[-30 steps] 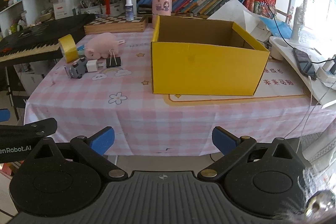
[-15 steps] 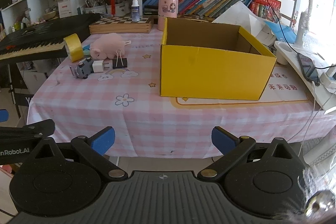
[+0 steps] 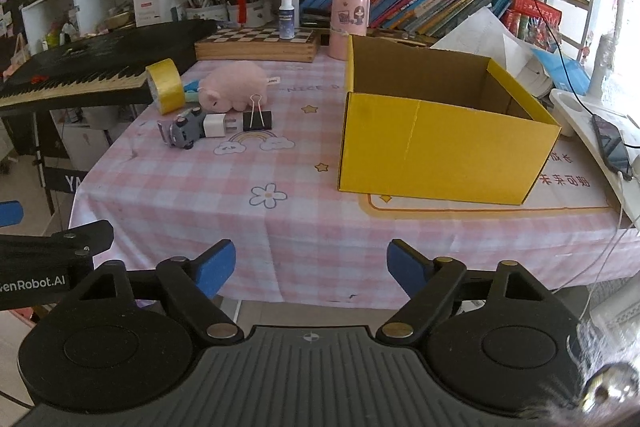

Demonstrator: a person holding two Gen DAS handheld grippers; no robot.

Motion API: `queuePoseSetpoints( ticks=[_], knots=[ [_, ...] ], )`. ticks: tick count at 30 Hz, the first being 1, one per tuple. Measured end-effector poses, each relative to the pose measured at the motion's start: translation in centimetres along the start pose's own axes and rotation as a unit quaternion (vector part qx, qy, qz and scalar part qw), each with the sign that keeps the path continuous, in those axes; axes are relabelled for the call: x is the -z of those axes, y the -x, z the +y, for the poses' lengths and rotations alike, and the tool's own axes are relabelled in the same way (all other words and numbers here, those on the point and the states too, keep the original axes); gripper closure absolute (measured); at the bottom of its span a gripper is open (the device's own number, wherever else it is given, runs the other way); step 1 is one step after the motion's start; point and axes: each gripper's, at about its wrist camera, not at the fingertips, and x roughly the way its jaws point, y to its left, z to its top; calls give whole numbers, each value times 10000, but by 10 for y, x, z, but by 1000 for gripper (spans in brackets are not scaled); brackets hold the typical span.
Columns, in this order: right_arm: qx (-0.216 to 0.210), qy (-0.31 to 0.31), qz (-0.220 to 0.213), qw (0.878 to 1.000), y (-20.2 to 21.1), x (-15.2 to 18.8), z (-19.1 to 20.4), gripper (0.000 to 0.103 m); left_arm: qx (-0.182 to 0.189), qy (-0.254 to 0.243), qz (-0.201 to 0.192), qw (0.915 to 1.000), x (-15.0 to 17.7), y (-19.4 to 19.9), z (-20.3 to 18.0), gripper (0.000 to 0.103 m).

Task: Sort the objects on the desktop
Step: 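Grasp the black binder clip with the right tool while the left tool grasps the grey toy car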

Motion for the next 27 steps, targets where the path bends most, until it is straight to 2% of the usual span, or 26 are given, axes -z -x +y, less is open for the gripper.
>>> queuePoseSetpoints(
  ticks=[5,10,20,25,27],
  knots=[
    [-151,59,22,9999,-8,-4,6,26,-84,54,51,9999,0,-4,6,0],
    [-346,128,65,9993,-19,-7,13,37,-190,93,60,9998,-1,-9,12,0],
    [-522,273,93,9982,-52,-31,23,39,-250,80,20,9997,-18,-37,17,1],
    [-522,269,34,9983,-73,-51,26,47,-196,102,-17,9998,-32,-58,18,5],
    [-549,294,13,9981,-83,-60,27,47,-183,150,-3,9997,-39,-68,19,6]
  ],
)
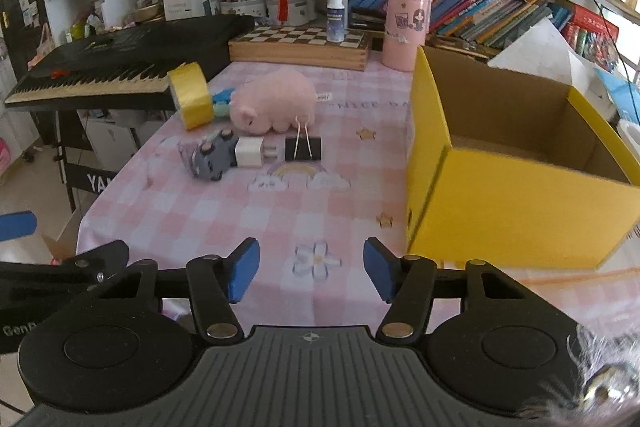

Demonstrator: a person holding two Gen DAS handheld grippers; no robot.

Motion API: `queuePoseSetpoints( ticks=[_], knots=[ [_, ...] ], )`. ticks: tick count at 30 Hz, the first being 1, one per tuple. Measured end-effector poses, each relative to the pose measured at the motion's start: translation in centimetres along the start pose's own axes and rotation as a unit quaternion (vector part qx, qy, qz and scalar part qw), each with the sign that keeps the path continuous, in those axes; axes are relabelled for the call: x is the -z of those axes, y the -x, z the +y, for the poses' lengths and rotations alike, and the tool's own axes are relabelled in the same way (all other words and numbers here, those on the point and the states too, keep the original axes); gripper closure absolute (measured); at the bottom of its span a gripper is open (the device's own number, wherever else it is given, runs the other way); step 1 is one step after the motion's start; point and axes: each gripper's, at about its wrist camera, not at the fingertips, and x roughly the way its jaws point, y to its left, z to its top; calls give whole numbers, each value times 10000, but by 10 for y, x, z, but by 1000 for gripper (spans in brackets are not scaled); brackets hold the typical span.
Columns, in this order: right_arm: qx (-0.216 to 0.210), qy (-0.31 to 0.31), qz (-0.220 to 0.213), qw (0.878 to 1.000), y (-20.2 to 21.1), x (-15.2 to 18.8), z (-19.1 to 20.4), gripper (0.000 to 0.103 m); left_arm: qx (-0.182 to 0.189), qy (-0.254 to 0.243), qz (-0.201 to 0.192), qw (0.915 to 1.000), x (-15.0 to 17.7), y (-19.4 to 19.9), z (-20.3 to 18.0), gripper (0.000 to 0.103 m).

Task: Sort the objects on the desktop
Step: 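Grasp the black binder clip with the right tool while the left tool grasps the grey toy car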

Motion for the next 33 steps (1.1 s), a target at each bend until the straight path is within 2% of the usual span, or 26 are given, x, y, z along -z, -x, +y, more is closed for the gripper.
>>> queuePoseSetpoints(
  ticks=[8,15,24,33],
  knots=[
    [-95,98,46,9999,-44,-32,-2,49,-110,172,71,9998,-24,-43,0,6],
    [-59,-17,175,9998,-81,-52,-5,49,29,199,127,9997,-40,-75,-1,10],
    [43,-186,384,9991,-123,-77,-11,49,345,65,186,9992,-60,-122,-6,28],
    [-66,-167,761,9969,-162,-87,-12,50,690,-133,447,9965,-67,-155,-9,37]
  ],
)
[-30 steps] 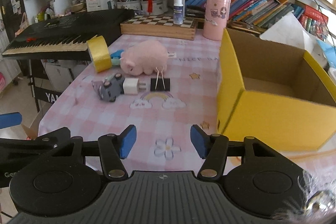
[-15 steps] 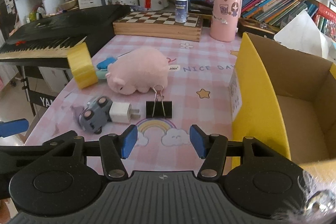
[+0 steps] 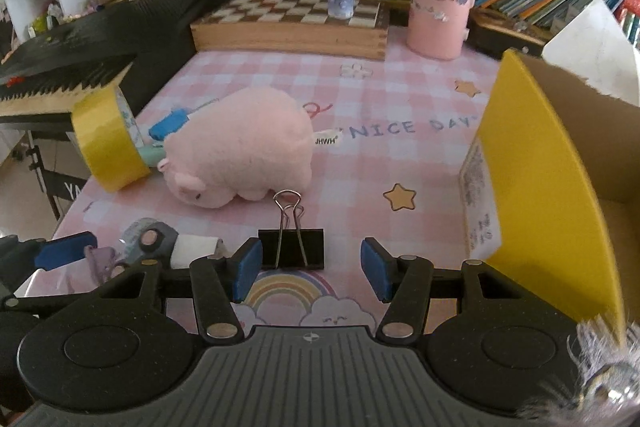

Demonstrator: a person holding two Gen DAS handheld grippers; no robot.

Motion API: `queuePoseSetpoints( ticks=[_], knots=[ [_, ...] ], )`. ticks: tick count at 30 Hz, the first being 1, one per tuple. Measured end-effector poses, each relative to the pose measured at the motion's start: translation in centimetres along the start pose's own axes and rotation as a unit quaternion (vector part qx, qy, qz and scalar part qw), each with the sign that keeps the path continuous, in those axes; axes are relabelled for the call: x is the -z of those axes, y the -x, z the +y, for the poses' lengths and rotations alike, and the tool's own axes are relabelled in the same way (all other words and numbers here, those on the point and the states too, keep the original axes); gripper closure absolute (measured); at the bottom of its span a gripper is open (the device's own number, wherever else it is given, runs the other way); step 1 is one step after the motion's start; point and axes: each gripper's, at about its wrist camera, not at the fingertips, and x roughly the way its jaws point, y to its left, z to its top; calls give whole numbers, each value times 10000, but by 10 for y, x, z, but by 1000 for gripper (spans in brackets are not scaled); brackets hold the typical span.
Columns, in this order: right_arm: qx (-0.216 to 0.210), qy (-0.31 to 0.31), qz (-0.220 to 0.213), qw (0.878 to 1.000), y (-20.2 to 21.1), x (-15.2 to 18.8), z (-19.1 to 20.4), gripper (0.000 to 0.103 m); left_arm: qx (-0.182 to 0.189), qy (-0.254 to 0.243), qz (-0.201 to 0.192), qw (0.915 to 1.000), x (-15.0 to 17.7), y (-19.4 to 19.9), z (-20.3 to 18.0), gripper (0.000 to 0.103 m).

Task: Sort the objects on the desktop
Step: 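Grasp the black binder clip with the right tool while the left tool grasps the grey toy car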

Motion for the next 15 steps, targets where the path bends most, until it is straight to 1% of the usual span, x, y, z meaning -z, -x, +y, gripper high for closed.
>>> queuePoseSetpoints(
  ticks=[5,8,10,11,12,15],
  knots=[
    [-81,77,185,9998,-15,-4,4,50,53,-23,102,9999,-1,-7,1,38],
    [-78,131,250,9996,-21,-4,5,51,118,-12,106,9999,-2,-8,1,44],
    [-69,204,218,9995,-22,-4,6,54,179,-39,84,9998,-1,-8,0,51],
    [-80,238,201,9995,-22,-5,6,57,202,-46,95,9997,-2,-8,-1,53],
    [-89,277,180,9994,-22,-5,6,65,213,-48,101,9997,-2,-8,-1,56],
    [-157,218,154,9995,-19,-5,3,65,208,51,127,9997,-3,-3,1,56]
  ],
)
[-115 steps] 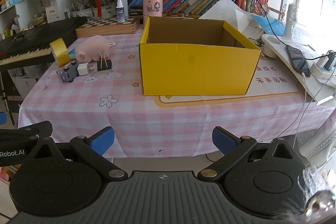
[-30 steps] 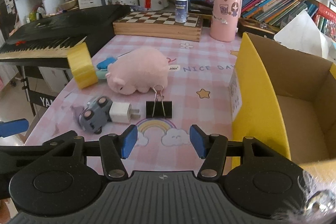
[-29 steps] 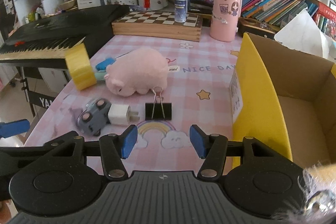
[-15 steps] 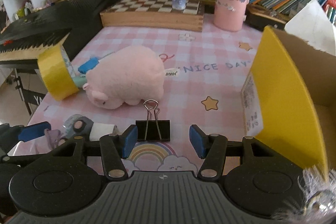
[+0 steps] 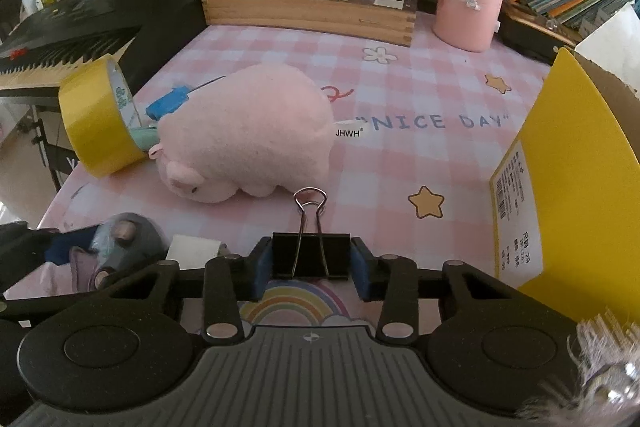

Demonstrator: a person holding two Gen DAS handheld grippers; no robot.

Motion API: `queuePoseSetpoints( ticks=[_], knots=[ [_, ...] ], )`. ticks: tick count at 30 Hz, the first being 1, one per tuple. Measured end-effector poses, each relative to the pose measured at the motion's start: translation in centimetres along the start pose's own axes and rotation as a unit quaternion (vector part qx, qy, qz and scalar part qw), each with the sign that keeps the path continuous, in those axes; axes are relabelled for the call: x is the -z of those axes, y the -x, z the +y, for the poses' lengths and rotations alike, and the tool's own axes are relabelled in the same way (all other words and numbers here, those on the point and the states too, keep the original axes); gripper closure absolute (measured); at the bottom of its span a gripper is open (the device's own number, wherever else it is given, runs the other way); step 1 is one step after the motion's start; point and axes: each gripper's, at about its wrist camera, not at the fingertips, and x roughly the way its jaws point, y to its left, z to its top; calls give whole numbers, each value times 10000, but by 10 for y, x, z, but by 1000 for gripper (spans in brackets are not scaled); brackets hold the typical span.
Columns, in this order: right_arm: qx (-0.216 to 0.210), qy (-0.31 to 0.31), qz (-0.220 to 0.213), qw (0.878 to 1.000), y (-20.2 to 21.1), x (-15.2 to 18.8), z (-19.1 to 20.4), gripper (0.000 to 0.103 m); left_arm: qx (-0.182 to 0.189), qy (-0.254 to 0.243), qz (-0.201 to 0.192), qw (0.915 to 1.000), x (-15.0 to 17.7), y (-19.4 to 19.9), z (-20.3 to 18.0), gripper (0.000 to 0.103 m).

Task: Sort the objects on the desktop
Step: 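Grasp the black binder clip with the right tool while the left tool grasps the grey toy car, then carry the clip and the car over the yellow cardboard box with both tools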

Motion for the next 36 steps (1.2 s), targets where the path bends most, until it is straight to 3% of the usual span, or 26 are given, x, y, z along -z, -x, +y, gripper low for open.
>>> queuePoseSetpoints(
  ticks=[11,36],
  knots=[
    [101,-77,-615,9980,53,8,1,66,16,129,-496,9987,6,47,3,58],
    [46,-211,-713,9972,158,102,22,66,374,272,-706,9964,71,164,-1,58]
  ],
)
